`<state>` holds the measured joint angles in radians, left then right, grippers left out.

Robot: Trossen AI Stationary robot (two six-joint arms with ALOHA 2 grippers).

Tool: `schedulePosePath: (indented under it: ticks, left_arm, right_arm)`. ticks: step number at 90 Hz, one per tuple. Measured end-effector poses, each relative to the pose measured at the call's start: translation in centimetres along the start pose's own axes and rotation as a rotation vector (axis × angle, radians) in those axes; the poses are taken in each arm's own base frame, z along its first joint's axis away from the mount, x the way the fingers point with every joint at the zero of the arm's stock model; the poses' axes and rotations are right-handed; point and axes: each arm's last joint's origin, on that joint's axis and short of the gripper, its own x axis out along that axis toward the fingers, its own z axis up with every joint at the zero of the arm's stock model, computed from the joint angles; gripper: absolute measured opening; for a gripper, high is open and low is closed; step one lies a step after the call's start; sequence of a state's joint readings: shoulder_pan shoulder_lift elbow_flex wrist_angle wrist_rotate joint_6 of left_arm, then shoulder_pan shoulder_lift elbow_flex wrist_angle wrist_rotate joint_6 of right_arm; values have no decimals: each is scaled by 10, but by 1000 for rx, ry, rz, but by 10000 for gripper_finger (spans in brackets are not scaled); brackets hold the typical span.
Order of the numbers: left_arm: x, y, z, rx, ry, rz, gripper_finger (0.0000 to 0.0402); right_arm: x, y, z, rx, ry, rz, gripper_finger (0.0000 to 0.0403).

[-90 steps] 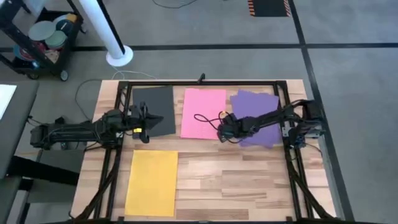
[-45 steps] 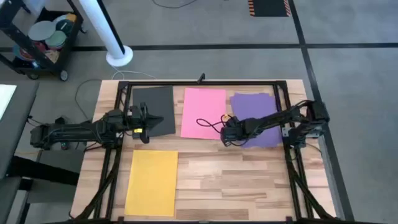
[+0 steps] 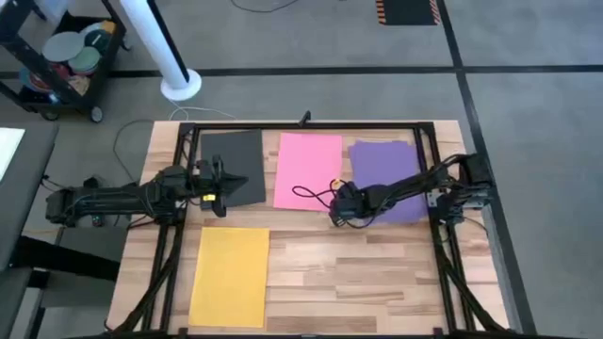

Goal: Organize paper
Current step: Stack the purple paper on top of the purple paper

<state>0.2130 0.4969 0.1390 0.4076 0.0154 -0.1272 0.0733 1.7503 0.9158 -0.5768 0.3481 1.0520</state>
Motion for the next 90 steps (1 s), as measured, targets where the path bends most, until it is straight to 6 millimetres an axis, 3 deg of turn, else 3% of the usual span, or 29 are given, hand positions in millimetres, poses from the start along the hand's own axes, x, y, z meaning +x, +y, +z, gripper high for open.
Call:
schedulePosePath:
  ticks: [41, 67, 75, 90]
  left_arm:
    - [0, 0, 0, 1, 0, 0, 0]
    - [0, 0, 0, 0, 0, 0, 0]
    - [0, 0, 0, 0, 2, 0, 0]
    - [0, 0, -1, 0, 10, 1, 0]
  right_arm:
    - [-14, -11, -11, -41, 91, -61, 0]
    - [-47, 16, 6, -190, -66, -14, 0]
    - [-48, 4, 6, -203, -56, -140, 0]
    - [-32, -25, 0, -202, -9, -323, 0]
